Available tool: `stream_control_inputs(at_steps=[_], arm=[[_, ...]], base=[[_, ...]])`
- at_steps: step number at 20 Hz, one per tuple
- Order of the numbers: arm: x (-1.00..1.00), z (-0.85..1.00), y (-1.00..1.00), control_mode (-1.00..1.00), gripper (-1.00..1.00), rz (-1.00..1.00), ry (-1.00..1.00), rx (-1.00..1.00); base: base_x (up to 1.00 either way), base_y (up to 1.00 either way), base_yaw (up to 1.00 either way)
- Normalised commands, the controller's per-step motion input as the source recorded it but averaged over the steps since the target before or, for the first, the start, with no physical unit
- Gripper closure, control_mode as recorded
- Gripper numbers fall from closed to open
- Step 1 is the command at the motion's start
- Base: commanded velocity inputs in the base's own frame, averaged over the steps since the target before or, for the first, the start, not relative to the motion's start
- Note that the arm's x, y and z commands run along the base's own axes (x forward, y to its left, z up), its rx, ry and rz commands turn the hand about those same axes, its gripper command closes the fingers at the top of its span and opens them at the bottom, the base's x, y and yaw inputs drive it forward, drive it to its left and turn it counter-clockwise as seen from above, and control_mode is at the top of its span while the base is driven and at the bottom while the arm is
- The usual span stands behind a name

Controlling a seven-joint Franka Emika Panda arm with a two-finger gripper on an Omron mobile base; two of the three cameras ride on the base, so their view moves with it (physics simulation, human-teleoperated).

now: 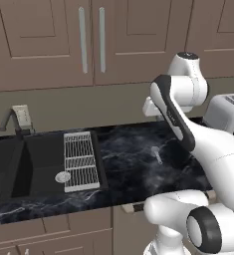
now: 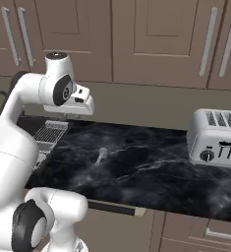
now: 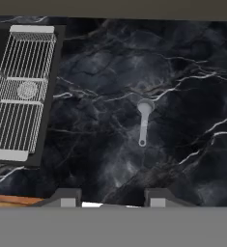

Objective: Move any existing items from the left basin to the right basin for drying. Then move the measuring cup from the counter to the left basin of the sink for washing.

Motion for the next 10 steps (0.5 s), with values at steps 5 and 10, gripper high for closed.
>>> stream_control_inputs(at_steps=[5, 10], arm=[[0.0, 0.0, 0.0, 1.0, -1.0, 0.0, 0.0, 0.0], [0.0, 0.0, 0.0, 1.0, -1.0, 0.0, 0.0, 0.0]], base=[[0.0, 0.61, -0.03], [0.0, 0.56, -0.01]])
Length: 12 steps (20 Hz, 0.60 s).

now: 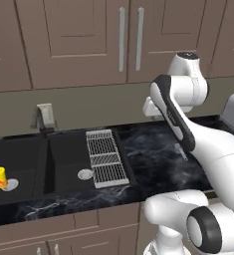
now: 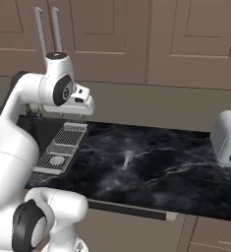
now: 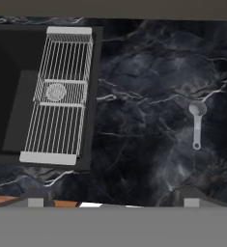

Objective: Move any existing items from the left basin to the right basin for drying. Then move the measuring cup from the counter to the left basin of the sink for washing.

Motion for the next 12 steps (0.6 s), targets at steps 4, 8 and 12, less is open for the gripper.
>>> stream_control_inputs(at_steps=[4, 8, 12], arm=[[0.0, 0.0, 0.0, 1.0, -1.0, 0.0, 0.0, 0.0], [0.0, 0.0, 0.0, 1.0, -1.0, 0.0, 0.0, 0.0], [0.0, 0.0, 0.0, 1.0, -1.0, 0.0, 0.0, 0.0]], base=[[0.0, 0.47, 0.0], [0.0, 0.41, 0.0], [0.0, 0.38, 0.0]])
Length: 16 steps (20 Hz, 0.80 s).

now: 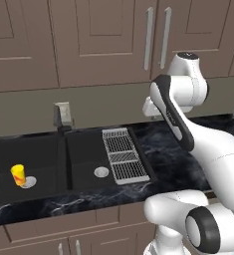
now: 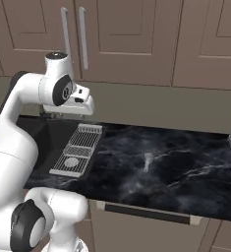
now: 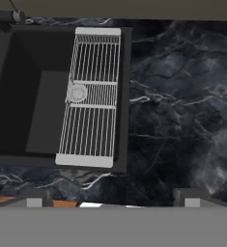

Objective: Move any existing items from the left basin to the right basin for drying. Then move the measuring cup from the counter to the left basin of the sink for washing.

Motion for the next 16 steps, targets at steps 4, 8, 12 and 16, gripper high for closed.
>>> stream_control_inputs(at_steps=[4, 8, 12, 16], arm=[[0.0, 0.0, 0.0, 1.0, -1.0, 0.0, 0.0, 0.0], [0.0, 0.0, 0.0, 1.0, -1.0, 0.0, 0.0, 0.0], [0.0, 0.0, 0.0, 1.0, -1.0, 0.0, 0.0, 0.0], [0.0, 0.0, 0.0, 1.0, -1.0, 0.0, 0.0, 0.0]], base=[[0.0, 0.36, 0.0], [0.03, 0.4, 0.0], [0.07, 0.39, 0.0], [0.12, 0.24, 0.0]])
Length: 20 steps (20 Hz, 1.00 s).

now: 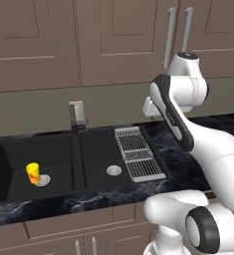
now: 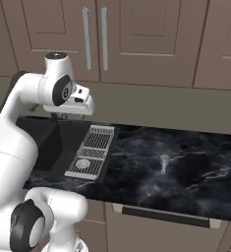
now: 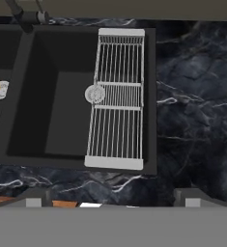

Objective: Move any existing items from the left basin to the right basin for drying. Then move the measuring cup from the counter to the left basin of the sink for washing.

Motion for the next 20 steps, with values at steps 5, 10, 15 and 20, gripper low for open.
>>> stream_control_inputs(at_steps=[5, 10, 15, 20], arm=[[0.0, 0.0, 0.0, 1.0, -1.0, 0.0, 0.0, 0.0], [0.0, 0.0, 0.0, 1.0, -1.0, 0.0, 0.0, 0.0], [0.0, 0.0, 0.0, 1.0, -1.0, 0.0, 0.0, 0.0], [0.0, 0.0, 0.0, 1.0, -1.0, 0.0, 0.0, 0.0]], base=[[0.16, 0.16, 0.0], [0.22, 0.09, 0.0], [0.29, 0.06, 0.0], [0.32, 0.03, 0.0]])
